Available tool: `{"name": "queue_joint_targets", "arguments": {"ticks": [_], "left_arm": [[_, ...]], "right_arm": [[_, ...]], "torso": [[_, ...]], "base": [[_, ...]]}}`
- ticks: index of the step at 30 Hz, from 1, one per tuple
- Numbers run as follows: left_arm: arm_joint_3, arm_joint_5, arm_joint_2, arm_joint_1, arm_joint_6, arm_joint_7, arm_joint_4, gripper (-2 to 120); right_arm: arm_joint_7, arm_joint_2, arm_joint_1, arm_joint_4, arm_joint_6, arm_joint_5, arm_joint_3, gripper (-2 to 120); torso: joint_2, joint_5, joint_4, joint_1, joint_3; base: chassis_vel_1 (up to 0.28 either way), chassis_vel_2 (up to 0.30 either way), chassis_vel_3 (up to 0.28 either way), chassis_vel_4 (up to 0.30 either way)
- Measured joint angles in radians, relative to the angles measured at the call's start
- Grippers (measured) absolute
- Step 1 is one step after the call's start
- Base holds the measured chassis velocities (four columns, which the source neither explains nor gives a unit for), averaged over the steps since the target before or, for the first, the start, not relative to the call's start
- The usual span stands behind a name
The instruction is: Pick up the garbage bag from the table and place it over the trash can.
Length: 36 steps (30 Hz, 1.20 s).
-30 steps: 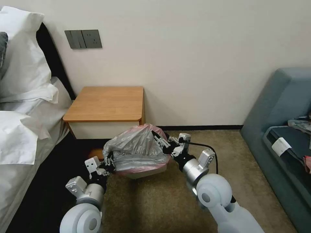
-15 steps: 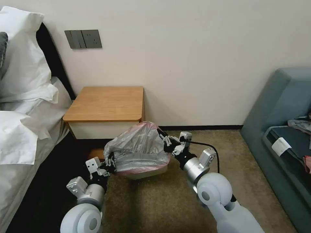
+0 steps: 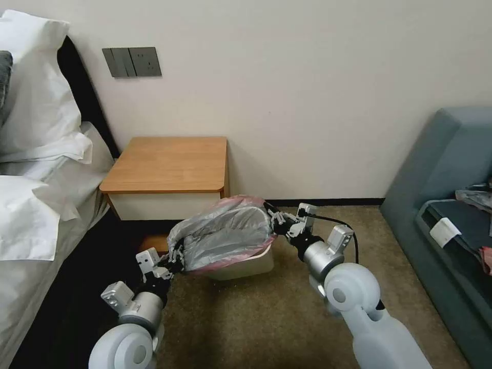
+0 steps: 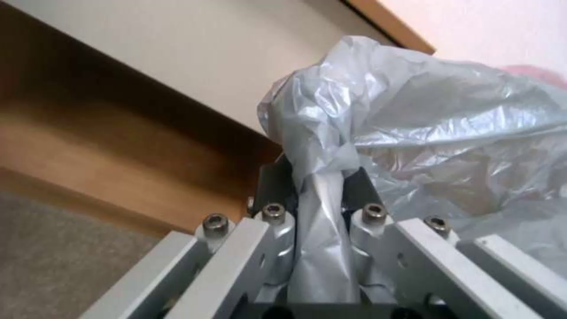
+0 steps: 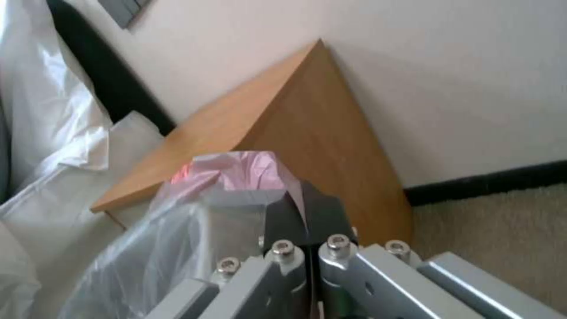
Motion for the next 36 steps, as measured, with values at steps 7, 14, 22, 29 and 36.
{"name": "queue_joint_targets", "arguments": {"ticks": [7,14,22,29,36], "left_arm": [[-0.031,-0.081,0.000,-0.021,0.017,-0.012,0.014,5],[-0.039,-0.109,-0.005,-0.041,0.024,-0.038,0.042,5],[-0.057,-0.170,-0.005,-0.055,0.047,-0.052,0.047,5],[-0.073,-0.216,0.002,-0.062,0.066,-0.058,0.031,5],[-0.063,-0.227,0.004,-0.059,0.078,-0.064,0.002,5]], "right_arm": [[-0.005,-0.020,-0.030,0.034,-0.012,-0.005,0.013,0],[-0.001,-0.023,-0.045,0.069,-0.013,-0.052,-0.003,0],[-0.007,-0.009,-0.051,0.045,0.017,-0.127,-0.034,0],[-0.083,-0.003,-0.050,-0.027,0.143,-0.343,-0.063,0],[-0.112,0.004,-0.024,-0.111,0.274,-0.517,-0.084,0]], "torso": [[0.000,0.0000,0.0000,0.000,0.000],[0.000,-0.0001,0.0000,0.000,0.000],[0.000,-0.0002,0.0000,0.000,0.000],[0.000,-0.0001,0.0000,0.000,0.000],[0.000,0.0000,0.0001,0.000,0.000]], "base": [[0.000,0.000,0.000,0.000],[0.000,0.000,0.000,0.000],[0.000,0.000,0.000,0.000],[0.000,0.000,0.000,0.000],[0.000,0.000,0.000,0.000]]}}
